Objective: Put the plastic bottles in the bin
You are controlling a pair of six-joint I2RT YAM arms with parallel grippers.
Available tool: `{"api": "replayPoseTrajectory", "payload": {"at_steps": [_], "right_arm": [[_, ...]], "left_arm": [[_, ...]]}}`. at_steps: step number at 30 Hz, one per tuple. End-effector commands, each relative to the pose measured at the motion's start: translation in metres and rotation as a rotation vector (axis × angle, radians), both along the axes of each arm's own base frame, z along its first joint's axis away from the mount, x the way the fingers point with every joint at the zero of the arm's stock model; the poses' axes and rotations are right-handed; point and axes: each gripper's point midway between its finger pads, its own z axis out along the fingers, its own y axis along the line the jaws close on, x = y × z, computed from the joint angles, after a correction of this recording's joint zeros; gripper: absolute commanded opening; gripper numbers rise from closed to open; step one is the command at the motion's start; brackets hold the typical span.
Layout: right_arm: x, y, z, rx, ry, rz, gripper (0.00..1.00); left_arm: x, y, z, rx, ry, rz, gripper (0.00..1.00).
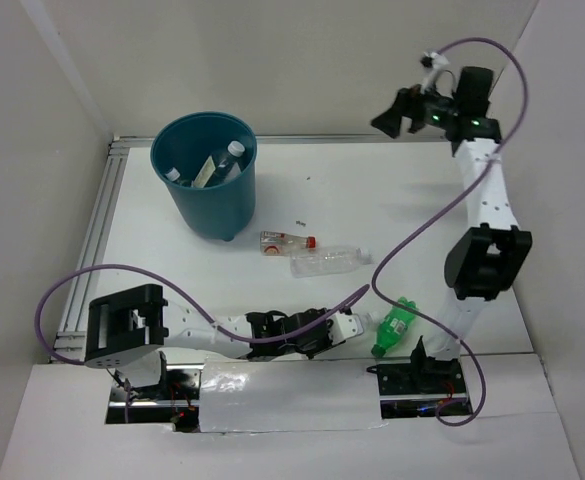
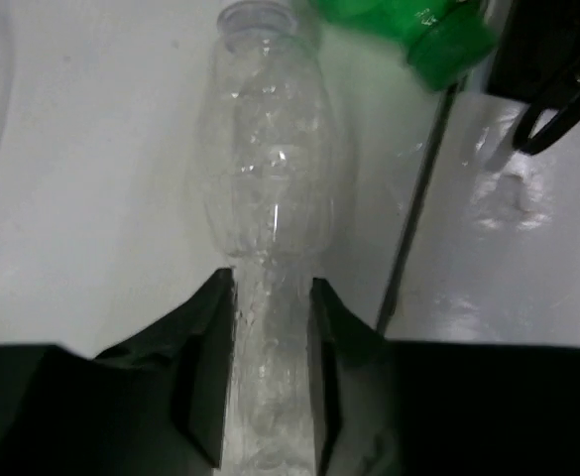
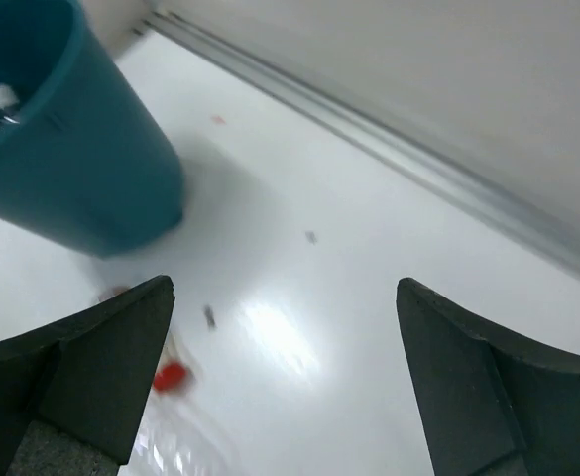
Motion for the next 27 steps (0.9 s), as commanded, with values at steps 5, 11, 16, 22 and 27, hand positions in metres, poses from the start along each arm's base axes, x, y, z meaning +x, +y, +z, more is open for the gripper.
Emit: {"api": "replayPoseTrajectory", "payload": {"at_steps": [5,11,16,22,27], "right_arm": [[-0.107,-0.081,-0.068,-0.163,0.192,-0.046,1.0],[-0.155,-0.107,-0.109,-0.18,0.24,-0.121,1.0],[-0.176,-0.104,-0.14,-0.192,0.249,-0.068,0.35],[-0.188,-0.082,-0.171,-0.254,0.265,0.024,0.34],[-0.2,-0.033,-0.186,-0.373,0.23,0.171,0.78]], "left_arm": [[0.015,0.006,0.035,-0.034,-0.056,0.097,0.02],[0.078,0.037,0.167,-0.241,-0.201,0.301,0.0],[0.146,0.104,0.28,-0.448,-0.315,0.493,0.0],[0.229,0.209,0.351,-0.603,-0.493,0.838,0.0],[0.274,0.273,0.331,-0.538,-0.536,1.098,0.0]]}}
